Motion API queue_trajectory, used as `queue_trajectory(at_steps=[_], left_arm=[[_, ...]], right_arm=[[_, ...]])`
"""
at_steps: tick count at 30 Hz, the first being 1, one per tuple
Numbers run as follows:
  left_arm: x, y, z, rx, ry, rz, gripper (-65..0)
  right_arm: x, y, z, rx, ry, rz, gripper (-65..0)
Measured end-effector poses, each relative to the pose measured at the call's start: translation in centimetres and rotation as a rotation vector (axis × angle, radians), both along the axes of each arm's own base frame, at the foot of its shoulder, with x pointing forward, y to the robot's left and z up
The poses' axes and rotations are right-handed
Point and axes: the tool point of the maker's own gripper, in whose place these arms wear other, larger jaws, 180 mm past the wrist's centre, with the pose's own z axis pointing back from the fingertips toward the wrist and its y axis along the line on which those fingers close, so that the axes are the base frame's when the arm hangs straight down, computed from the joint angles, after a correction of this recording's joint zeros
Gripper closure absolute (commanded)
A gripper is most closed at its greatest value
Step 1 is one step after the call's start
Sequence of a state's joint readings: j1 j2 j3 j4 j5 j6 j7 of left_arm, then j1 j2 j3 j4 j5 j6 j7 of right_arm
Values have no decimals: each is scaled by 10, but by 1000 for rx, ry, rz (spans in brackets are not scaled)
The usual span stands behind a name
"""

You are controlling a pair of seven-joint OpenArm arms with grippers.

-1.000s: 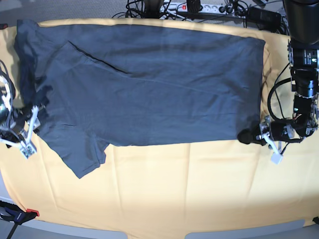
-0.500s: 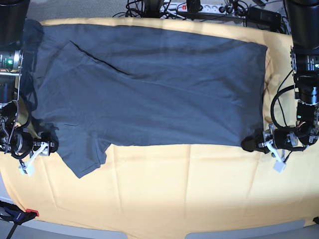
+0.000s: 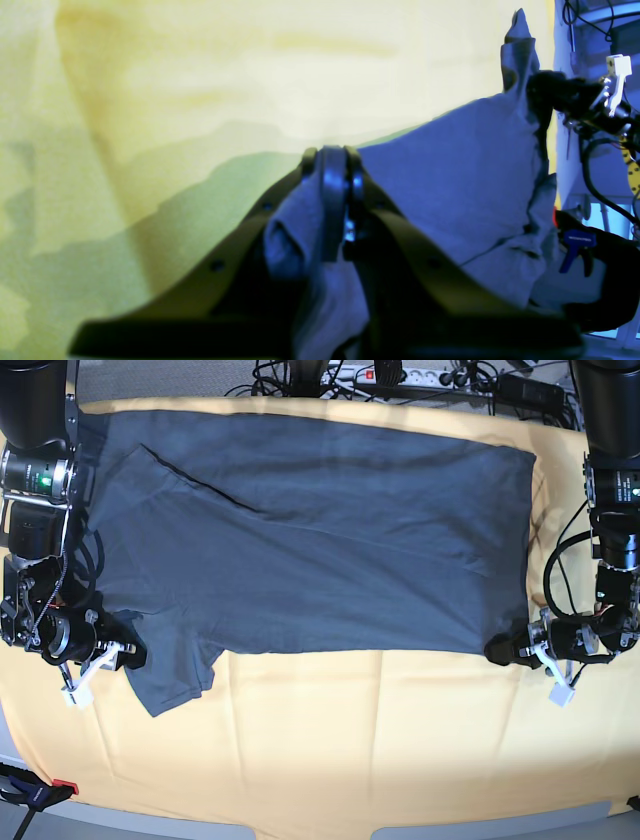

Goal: Fold the T-shirt properly
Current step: 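Grasp that edge with both grippers and lift it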

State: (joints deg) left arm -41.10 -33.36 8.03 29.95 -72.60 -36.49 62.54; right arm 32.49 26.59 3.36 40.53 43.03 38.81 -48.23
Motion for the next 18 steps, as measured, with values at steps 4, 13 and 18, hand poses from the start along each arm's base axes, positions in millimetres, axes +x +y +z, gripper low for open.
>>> queue_trajectory(at_steps=[4,13,18], left_arm=[[5,1,5,-5,-43,9,0],[35,11,10,97,-226,101,0],[50,-3,10,160,-295,88,0]], right_arm=[[13,-4,18,-25,-29,17,0],[56,-22,56,-185,-259,-5,0],[60,-21,60,-185,-293,-9,0]])
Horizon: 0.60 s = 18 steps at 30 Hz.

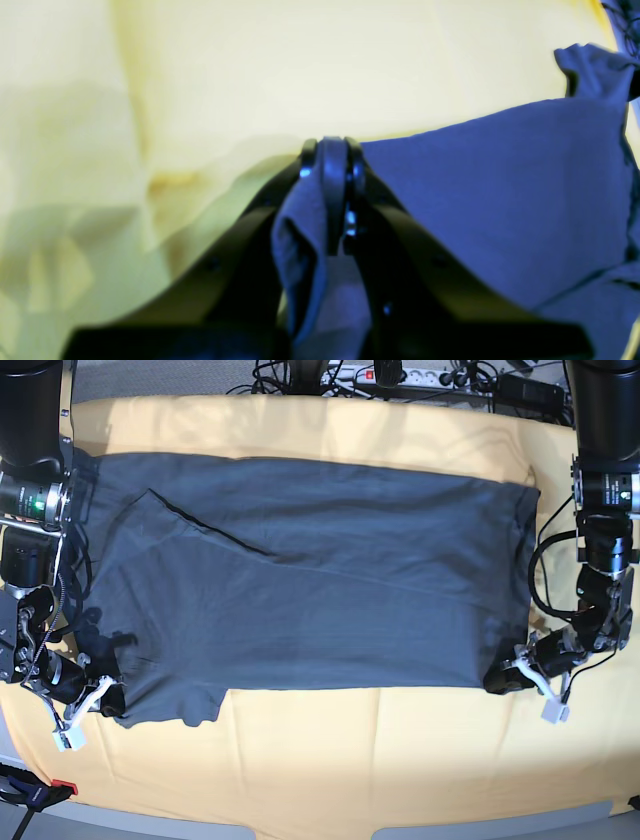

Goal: Fold the T-shirt properly
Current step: 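Grasp that edge with both grippers and lift it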

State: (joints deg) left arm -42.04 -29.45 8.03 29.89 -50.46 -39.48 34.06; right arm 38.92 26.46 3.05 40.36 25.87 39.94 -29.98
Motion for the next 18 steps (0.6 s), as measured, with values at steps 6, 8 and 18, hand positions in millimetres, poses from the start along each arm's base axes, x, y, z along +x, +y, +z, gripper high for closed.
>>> queue_trajectory(at_steps=[6,8,18], left_arm=[[32,-23,43,6,-85,-44,0],[35,-22,54,21,-79,-62,0],[13,-30,65,-114,57,-157,0]], right_arm=[[2,-1,4,-1,-10,-2,0],[3,-3,6,-1,-10,-4,0],[-9,-9,31,70,57,16,0]])
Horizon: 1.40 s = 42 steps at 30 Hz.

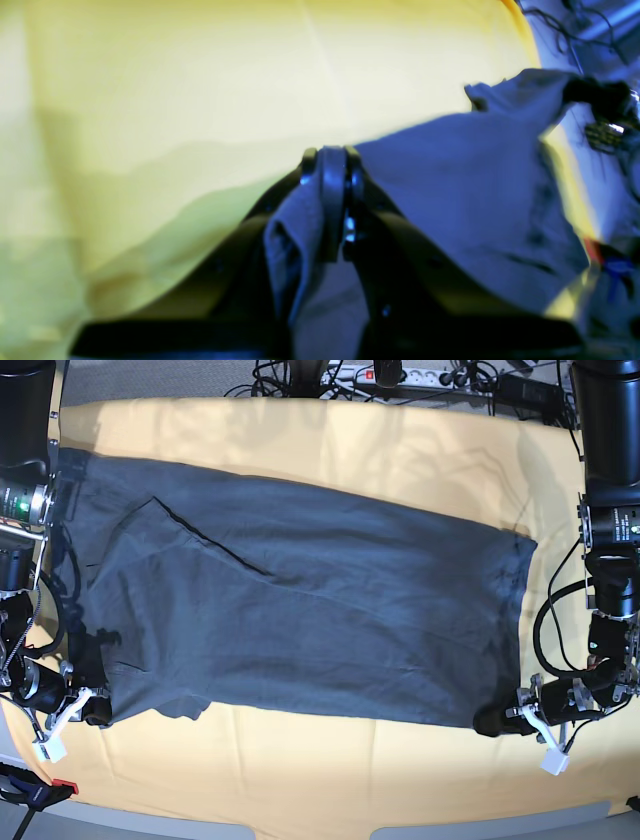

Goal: Fold the T-shirt properly
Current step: 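Grasp that edge with both grippers and lift it, then fold the held edge over onto the folded shirt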

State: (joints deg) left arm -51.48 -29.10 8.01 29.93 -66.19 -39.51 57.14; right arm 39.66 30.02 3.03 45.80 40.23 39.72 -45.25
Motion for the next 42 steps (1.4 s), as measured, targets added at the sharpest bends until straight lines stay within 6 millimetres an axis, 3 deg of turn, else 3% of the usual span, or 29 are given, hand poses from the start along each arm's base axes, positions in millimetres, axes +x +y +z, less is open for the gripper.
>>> queue_trajectory(at_steps=[3,7,13,17,21,28,37,42], left_arm=[[-15,-9,0,-46,66,-73,0],[-29,-19,13,-148,93,-146,0],[-43,-6,11,-64,131,-197,0],[-41,-11,16,-66,111,-209,0],[-41,-13,19,-58,100,-220,0],[-46,13,27,-5,78,-190,0],[-51,17,19,-2,98,-184,0],[-70,29,3,48,125,-192,0]], right_arm=[[-8,-2,8,30,14,17,0],[-34,-14,1,24,90,38,0],[-61,-15,4,-16,84,94,0],[-76,-17,2,-82,91,126,0],[-81,-14,1,-100,87,144,0],[-85,-27,4,-132,103,134,0],[-90,-25,-3,-127,121,137,0],[-97,-24,-12,-124,140,144,0]])
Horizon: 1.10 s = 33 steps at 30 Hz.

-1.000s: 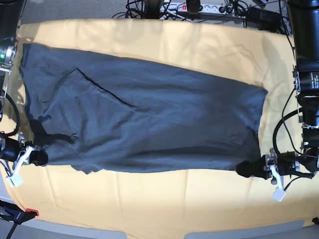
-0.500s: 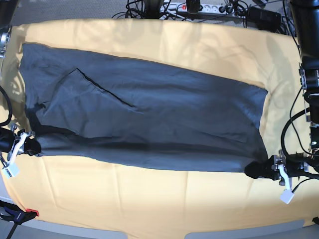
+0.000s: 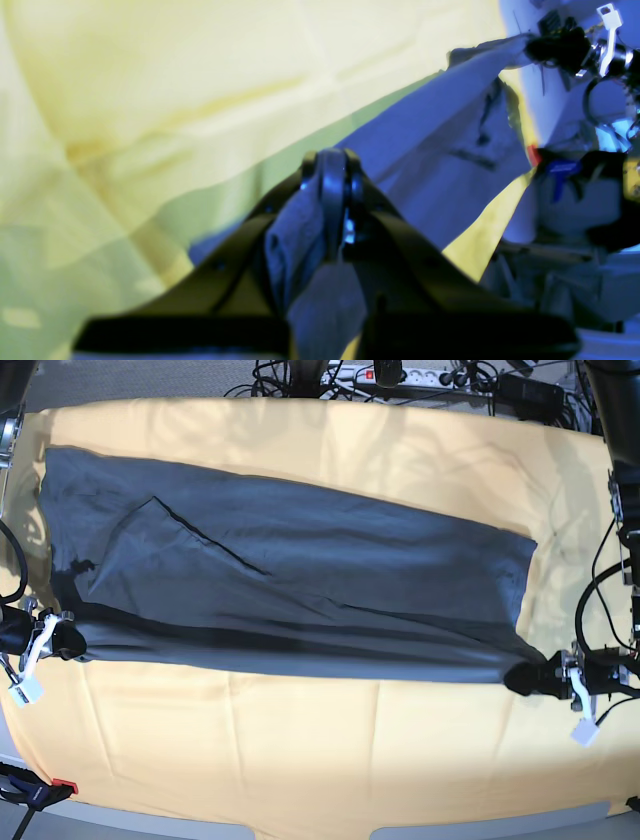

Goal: Fold the T-shirt properly
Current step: 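Fold the held edge over onto the folded shirt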

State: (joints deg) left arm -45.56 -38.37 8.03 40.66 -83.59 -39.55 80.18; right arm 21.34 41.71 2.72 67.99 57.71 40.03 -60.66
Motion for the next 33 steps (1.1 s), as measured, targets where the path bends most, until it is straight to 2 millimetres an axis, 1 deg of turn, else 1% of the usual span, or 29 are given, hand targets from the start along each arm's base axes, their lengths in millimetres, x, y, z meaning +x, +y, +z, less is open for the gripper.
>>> queue_trajectory(at_steps=[2,4,7,9,10,12,14,16,20,25,27,29,33], left_arm=[[-9,-9,-5,22,-6,-44,0],[-17,-22,-7,40,-30,-97,0],[-37,-37,-11,77,-60,-178,0],[-52,-35,-14,123,-61,-217,0],[-58,-30,-14,153,-61,-227,0],[-64,-22,-9,194,-73,-239,0],[-64,-19,-2,206,-92,-244,0],[-63,-21,0,199,-99,-243,0],[-65,-21,-5,193,-72,-231,0],[-69,-19,-10,191,-39,-214,0],[-73,-21,-11,196,-33,-220,0],[-82,-25,-17,204,-21,-239,0],[-114,-31,-38,224,39,-300,0]], right_arm=[[1,0,1,0,-3,0,0],[1,0,1,-2,-4,1,0],[-4,-1,-4,-9,16,1,0],[-10,-4,-9,-23,44,3,0],[-10,-5,-9,-25,47,2,0],[-9,-8,-4,-25,38,-1,0],[-8,-9,4,0,19,0,0],[-12,-12,7,6,41,4,0],[-24,-10,2,20,109,25,0],[-27,-9,-1,26,118,26,0],[-31,-9,-5,26,131,26,0],[-36,-9,-11,23,151,28,0],[-46,-10,-21,16,190,31,0]])
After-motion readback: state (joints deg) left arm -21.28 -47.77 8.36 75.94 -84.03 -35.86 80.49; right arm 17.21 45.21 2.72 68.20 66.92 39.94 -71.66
